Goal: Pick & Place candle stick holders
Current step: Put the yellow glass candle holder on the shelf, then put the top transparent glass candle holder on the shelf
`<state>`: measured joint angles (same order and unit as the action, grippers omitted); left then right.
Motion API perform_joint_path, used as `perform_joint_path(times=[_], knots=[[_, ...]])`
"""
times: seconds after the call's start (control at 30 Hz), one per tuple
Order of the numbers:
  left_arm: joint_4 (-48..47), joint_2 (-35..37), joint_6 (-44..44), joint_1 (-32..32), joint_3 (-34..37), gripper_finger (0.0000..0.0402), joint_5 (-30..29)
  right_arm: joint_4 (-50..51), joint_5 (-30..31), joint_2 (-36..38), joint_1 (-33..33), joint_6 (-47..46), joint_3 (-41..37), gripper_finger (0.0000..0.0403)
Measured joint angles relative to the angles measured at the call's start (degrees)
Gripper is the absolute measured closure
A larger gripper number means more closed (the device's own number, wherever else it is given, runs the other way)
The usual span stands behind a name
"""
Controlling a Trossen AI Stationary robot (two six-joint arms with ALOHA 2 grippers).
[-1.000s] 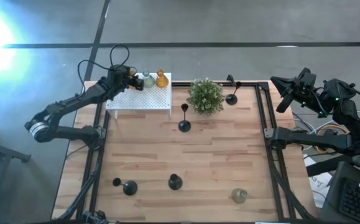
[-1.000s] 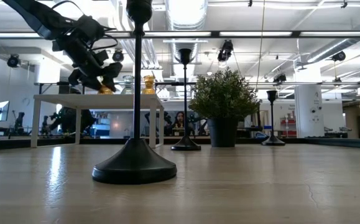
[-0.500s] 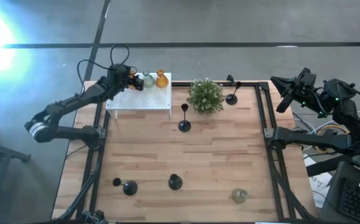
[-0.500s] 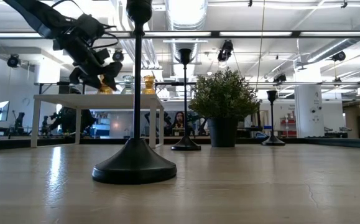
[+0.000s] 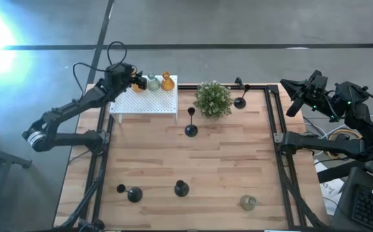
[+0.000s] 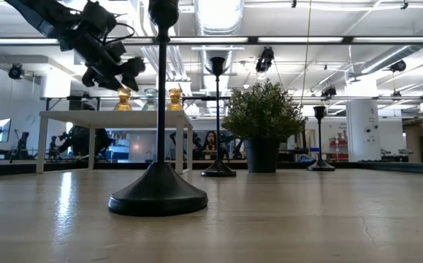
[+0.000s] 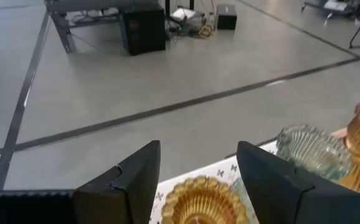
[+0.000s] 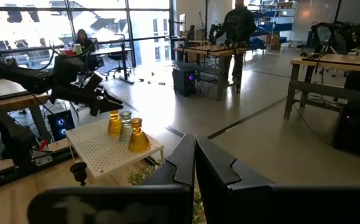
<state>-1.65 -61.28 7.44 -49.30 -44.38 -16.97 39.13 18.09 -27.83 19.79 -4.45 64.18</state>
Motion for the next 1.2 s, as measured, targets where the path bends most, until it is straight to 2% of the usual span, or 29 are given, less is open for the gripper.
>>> perform_joint_path(times=[0.23,0.43,0.57,0.83,0.93,1.07,1.2], knots=[[2.1,1.1,-0.2,0.0,-1.6,0.0183,0.0,0.0,0.0,0.0,0.0,0.0,0.0,0.0394],[2.1,5.3,-1.4,0.0,-7.5,0.0183,0.1,0.0,0.0,0.0,0.0,0.0,0.0,0.0394],[2.4,10.1,-1.1,0.0,-13.6,0.0183,5.2,0.0,0.0,0.0,0.0,0.0,0.0,0.0394],[2.4,17.9,1.5,0.0,-24.4,0.0183,21.9,-0.7,0.0,0.0,0.0,0.1,0.0,0.0394],[2.3,19.3,4.3,0.0,-26.5,0.0183,31.8,-0.7,0.0,0.0,0.0,0.1,0.0,0.0394],[2.5,19.7,10.4,0.0,-27.8,0.0183,48.0,-1.0,0.0,0.0,0.0,0.1,0.0,0.0394],[3.2,19.7,17.7,0.1,-27.2,0.0184,61.5,-10.6,0.0,-0.8,0.0,-3.6,0.0,0.0394]])
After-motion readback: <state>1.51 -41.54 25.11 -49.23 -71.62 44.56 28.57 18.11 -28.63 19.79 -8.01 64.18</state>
